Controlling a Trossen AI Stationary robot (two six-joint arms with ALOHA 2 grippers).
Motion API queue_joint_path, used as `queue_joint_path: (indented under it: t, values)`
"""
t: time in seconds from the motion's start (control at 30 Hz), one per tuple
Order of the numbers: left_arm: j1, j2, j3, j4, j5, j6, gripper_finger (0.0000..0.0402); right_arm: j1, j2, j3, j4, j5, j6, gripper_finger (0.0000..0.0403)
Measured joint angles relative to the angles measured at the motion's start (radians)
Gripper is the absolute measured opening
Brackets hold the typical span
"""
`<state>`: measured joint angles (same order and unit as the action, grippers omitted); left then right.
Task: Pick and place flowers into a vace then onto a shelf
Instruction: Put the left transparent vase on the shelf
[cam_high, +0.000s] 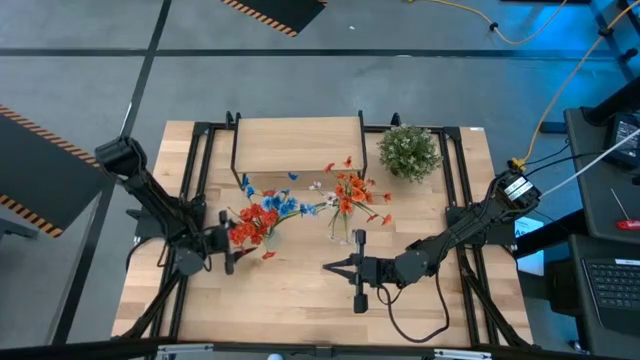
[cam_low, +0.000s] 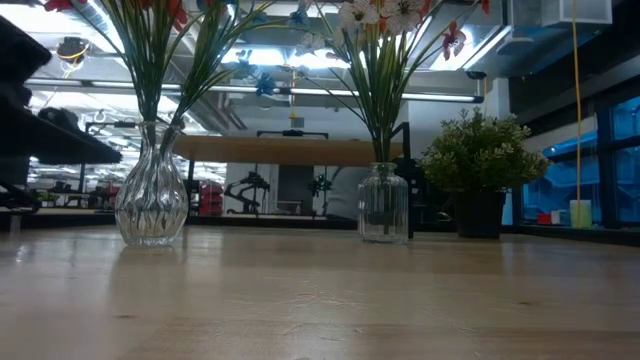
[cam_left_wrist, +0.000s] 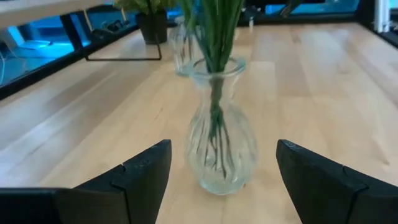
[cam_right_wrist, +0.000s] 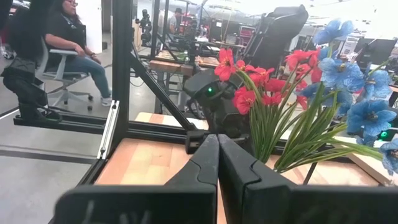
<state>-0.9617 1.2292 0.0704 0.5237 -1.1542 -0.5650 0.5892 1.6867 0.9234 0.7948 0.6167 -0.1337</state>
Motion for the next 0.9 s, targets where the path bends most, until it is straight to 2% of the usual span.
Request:
queue_joint_path:
  t: [0.2,0.27,0.43,0.6,0.9]
  values:
    - [0.062,0.056,0.0,0.007,0.077,-0.082,0.0283,0.0,0.0,0.0,-0.005,0.0,0.0,0.0004]
    - [0.078,0.078,0.0,0.039,0.075,-0.083,0.0283,0.0,0.0,0.0,-0.007,0.0,-0.001,0.0004]
    - [0.125,0.138,0.004,0.134,0.13,-0.026,0.0283,0.0,0.0,0.0,-0.016,0.0,-0.001,0.0004]
    - [0.172,0.195,0.042,0.139,0.182,0.016,0.0283,0.0,0.0,0.0,-0.017,0.0,-0.001,0.0004]
    - [0.234,0.244,0.079,0.141,0.206,0.046,0.0283,0.0,0.0,0.0,-0.023,0.0,0.001,0.0004]
